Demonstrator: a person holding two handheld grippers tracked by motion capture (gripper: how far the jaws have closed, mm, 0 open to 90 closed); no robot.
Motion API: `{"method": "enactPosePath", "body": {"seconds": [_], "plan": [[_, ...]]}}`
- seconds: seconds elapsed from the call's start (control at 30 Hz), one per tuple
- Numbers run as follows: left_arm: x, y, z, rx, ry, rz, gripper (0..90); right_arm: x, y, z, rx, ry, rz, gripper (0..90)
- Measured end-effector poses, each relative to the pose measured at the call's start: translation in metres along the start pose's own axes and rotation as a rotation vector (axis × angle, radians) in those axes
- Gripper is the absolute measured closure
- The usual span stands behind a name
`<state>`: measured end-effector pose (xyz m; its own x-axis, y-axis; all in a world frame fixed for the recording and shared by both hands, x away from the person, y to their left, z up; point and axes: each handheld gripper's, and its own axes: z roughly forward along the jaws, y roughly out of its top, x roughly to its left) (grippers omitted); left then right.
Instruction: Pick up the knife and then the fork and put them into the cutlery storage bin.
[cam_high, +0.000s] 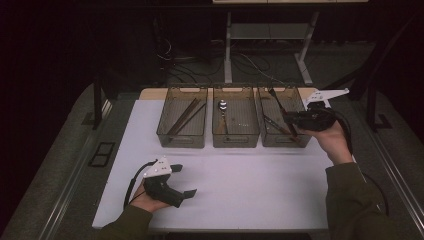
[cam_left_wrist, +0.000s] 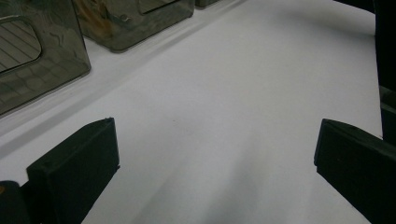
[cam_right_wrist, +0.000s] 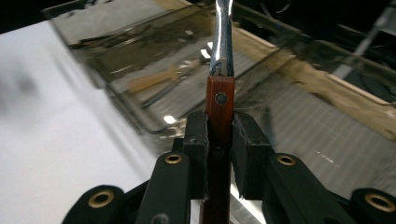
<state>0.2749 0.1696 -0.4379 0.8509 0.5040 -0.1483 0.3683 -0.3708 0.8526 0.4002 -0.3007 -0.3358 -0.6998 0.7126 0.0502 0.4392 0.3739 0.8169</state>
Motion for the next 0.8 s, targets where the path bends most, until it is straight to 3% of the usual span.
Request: {"method": "enactPosePath", "body": {"seconds": [0.3, 0.53, 0.8], "plan": [[0.0, 0.0, 0.0, 0.002, -0.003, -0.002, 0.0, -0.027, -0.003, 0.003, 0.002, -0.089, 0.038, 76.9], [0.0, 0.0, 0.0, -0.003, -0.004, -0.003, 0.0, -0.044, -0.014, 0.013, 0.047, -0.134, 0.077, 76.9], [0.0, 0.0, 0.0, -0.002, -0.006, -0.003, 0.0, -0.052, -0.021, 0.026, 0.119, -0.157, 0.095, 76.9]]}}
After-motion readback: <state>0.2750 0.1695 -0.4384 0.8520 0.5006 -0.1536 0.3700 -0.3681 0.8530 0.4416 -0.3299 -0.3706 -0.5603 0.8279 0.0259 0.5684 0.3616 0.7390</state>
